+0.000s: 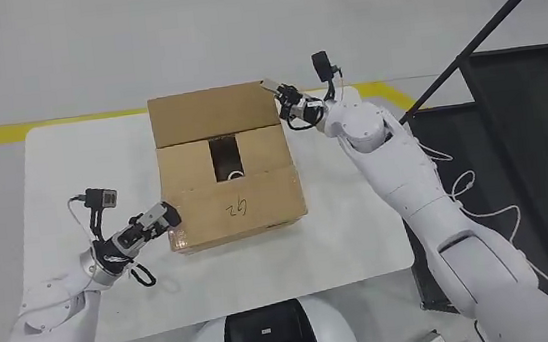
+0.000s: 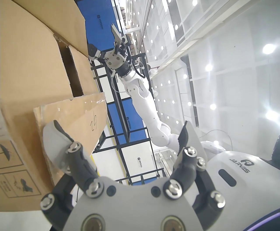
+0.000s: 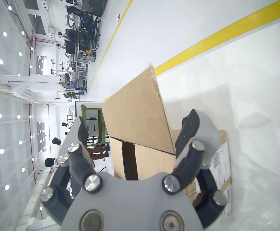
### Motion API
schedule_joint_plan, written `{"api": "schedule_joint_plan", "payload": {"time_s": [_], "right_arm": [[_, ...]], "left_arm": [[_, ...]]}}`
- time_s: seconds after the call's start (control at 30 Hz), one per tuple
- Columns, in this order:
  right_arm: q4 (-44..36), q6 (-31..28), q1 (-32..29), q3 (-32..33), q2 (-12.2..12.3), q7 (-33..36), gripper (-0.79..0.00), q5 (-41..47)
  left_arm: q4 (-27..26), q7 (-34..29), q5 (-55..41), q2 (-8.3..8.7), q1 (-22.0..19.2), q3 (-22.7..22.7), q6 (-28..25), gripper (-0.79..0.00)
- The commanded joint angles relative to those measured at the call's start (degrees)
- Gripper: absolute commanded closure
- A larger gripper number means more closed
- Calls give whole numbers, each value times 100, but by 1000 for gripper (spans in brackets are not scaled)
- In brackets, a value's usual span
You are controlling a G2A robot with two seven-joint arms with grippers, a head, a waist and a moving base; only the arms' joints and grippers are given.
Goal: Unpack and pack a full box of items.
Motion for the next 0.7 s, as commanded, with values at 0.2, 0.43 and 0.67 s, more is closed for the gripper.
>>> {"api": "schedule_joint_plan", "payload": {"time_s": [0.2,0.43,0.67], "right_arm": [[704,-295,467,-226,-178,115,-785,237],[1197,-964,669,-174,-263,595,-785,751],[1324,-1583,537,71,-184,1037,-785,943]], "left_arm": [[-155,62,109,10,19,100,91,-785],[-155,159,206,13,-1,196,103,-785],[-127,101,194,20,8,294,45,-785]]}}
